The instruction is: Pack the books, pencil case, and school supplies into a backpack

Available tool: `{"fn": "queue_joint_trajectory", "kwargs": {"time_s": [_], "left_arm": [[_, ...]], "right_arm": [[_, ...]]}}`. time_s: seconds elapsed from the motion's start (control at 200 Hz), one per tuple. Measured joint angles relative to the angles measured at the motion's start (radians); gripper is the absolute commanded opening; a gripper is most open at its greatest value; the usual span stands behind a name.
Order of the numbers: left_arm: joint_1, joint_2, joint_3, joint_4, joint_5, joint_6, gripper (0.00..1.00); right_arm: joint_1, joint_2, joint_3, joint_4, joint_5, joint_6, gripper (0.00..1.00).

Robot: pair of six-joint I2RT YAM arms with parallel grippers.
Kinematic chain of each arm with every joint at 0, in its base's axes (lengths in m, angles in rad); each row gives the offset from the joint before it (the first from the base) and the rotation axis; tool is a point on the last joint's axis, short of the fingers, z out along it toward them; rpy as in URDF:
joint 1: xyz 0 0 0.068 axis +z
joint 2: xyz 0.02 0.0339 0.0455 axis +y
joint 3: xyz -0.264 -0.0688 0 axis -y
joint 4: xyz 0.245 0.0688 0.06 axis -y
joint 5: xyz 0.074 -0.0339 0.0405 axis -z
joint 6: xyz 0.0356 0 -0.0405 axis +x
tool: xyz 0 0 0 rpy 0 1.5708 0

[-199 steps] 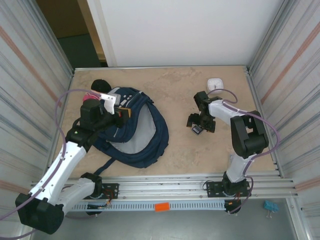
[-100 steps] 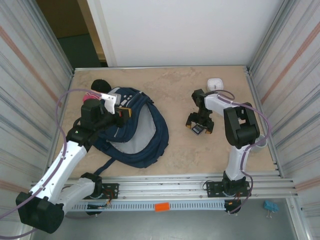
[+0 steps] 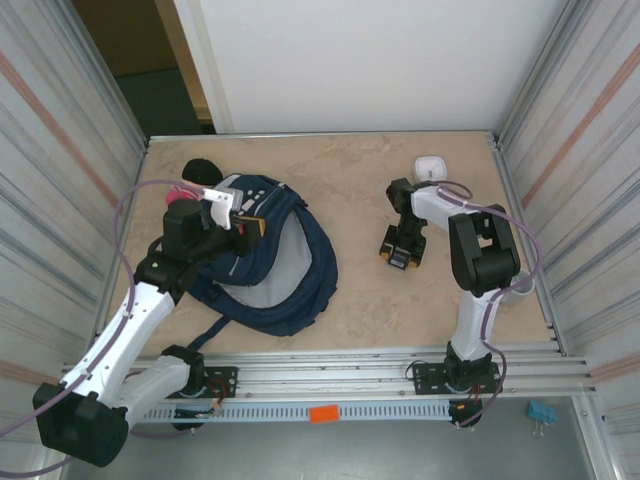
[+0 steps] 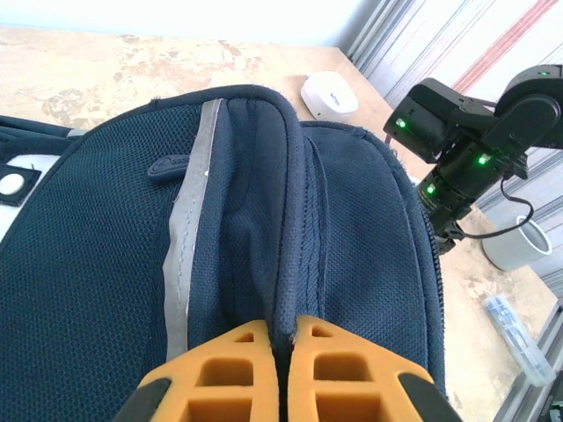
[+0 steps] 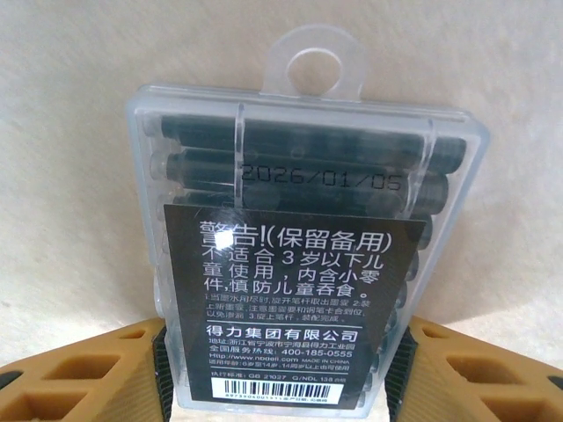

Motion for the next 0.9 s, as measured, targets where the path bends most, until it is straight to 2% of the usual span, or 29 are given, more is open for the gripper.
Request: {"fn": "queue_joint_trajectory", "kwargs": {"time_s": [0.215, 0.471, 0.631, 0.902], "left_arm": [[-0.017, 0.000, -0.017, 0.029, 0.007, -0.041, 0.00], [-0.033, 0.000, -0.032, 0.065, 0.008, -0.080, 0.00], [-0.047, 0.000, -0.032, 0.071, -0.003, -0.087, 0.00], [-0.056, -0.013, -0.033, 0.071, -0.034, -0.087, 0.00]], "right_arm": [[0.054, -0.105, -0.068, 0.035, 0.000, 0.019, 0.55], [0.263, -0.215, 0.005, 0.086, -0.012, 0.078, 0.55], [0.379, -0.280, 0.027, 0.156, -0.036, 0.126, 0.55], [0.458, -0.380, -0.037, 0.374, -0.123, 0.249, 0.56]]}}
